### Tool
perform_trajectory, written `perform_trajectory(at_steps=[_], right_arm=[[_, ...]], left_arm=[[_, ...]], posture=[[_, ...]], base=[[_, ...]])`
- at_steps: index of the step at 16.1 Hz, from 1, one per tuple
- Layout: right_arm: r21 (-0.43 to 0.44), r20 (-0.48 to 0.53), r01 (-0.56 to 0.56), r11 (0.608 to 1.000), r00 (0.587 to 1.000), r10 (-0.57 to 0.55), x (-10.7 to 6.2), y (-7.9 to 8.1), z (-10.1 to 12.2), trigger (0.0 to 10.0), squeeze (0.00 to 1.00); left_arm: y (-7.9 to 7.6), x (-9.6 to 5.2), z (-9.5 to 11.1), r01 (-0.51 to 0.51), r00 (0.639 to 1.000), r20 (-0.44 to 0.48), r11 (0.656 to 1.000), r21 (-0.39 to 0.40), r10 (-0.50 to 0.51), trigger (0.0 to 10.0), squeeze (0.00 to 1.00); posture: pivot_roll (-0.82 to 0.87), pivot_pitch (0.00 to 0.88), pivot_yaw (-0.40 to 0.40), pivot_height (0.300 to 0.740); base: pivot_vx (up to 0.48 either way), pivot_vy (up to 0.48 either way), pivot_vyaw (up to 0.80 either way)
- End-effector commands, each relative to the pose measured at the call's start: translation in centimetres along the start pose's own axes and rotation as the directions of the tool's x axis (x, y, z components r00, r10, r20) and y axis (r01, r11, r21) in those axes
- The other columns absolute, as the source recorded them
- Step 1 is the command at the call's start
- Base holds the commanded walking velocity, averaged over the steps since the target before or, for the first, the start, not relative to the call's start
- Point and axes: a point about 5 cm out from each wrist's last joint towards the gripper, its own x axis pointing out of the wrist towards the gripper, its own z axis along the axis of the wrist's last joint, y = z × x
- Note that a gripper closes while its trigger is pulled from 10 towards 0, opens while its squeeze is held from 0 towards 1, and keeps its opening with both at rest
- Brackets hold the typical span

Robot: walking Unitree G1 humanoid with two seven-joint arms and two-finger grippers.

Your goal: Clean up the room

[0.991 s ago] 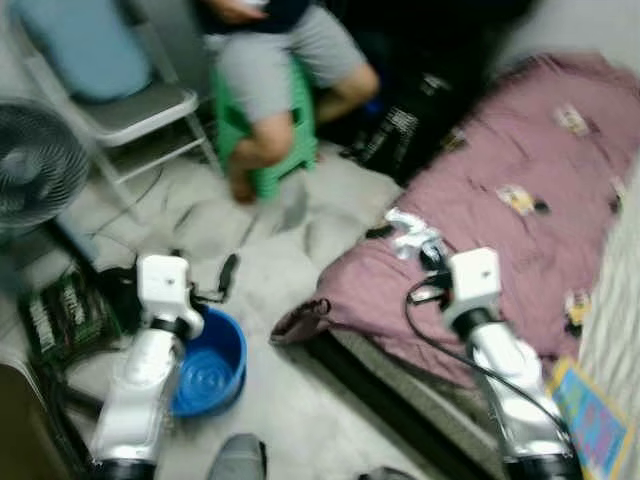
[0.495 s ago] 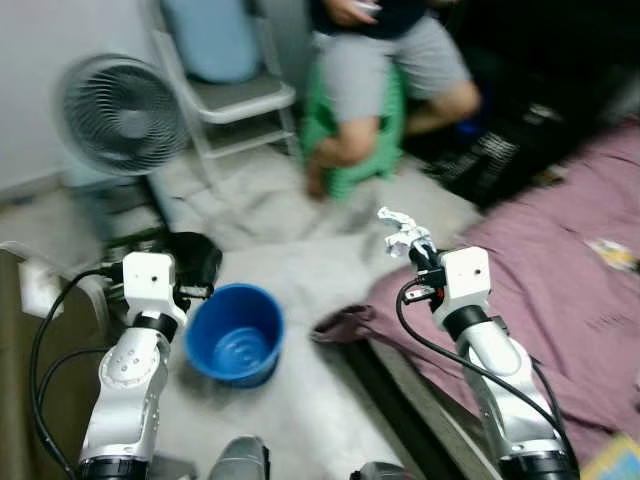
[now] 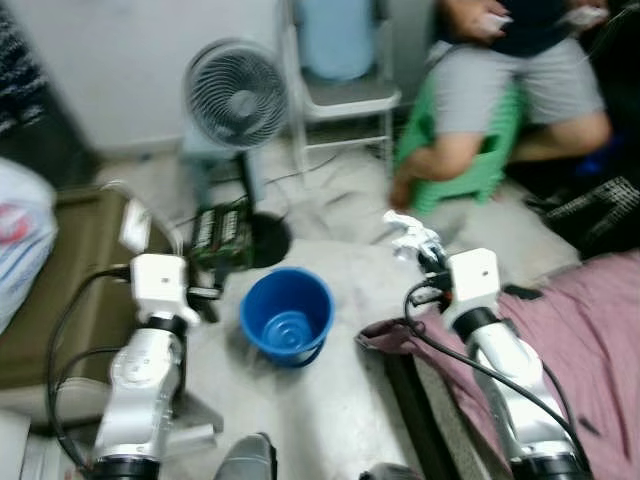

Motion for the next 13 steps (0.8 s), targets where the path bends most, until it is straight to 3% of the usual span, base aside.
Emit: perform_trajectory(at_steps=[1,3,8,13], right_arm=[[0.003,0.015,-0.009,1.000,1.000,0.009,0.20,0.29,0.33,10.0,0.00],[0.003,0.016,-0.010,1.000,1.000,0.010,0.22,0.31,0.32,10.0,0.00],[0.007,0.012,-0.005,1.000,1.000,0.005,0.24,0.30,0.29,10.0,0.00],[0.017,0.008,0.008,1.000,1.000,-0.008,0.27,0.13,0.26,10.0,0.00]], left_arm=[[0.57,-0.13,0.15,-0.014,1.000,0.003,1.000,0.018,0.014,10.0,0.00],[0.53,-0.02,0.22,-0.009,1.000,0.005,1.000,0.015,0.009,10.0,0.00],[0.23,0.00,0.37,0.025,0.999,0.020,1.000,-0.007,-0.024,10.0,0.00],[0.06,-0.04,0.45,0.044,0.999,0.030,0.999,-0.025,-0.043,10.0,0.00]], posture=[[0.00,0.060,-0.047,0.740],[0.00,0.060,-0.047,0.740],[0.00,0.067,-0.045,0.740],[-0.01,0.073,-0.043,0.740]], base=[[0.000,0.000,0.80],[0.000,0.000,0.80],[0.000,0.000,0.00],[0.313,0.000,0.00]])
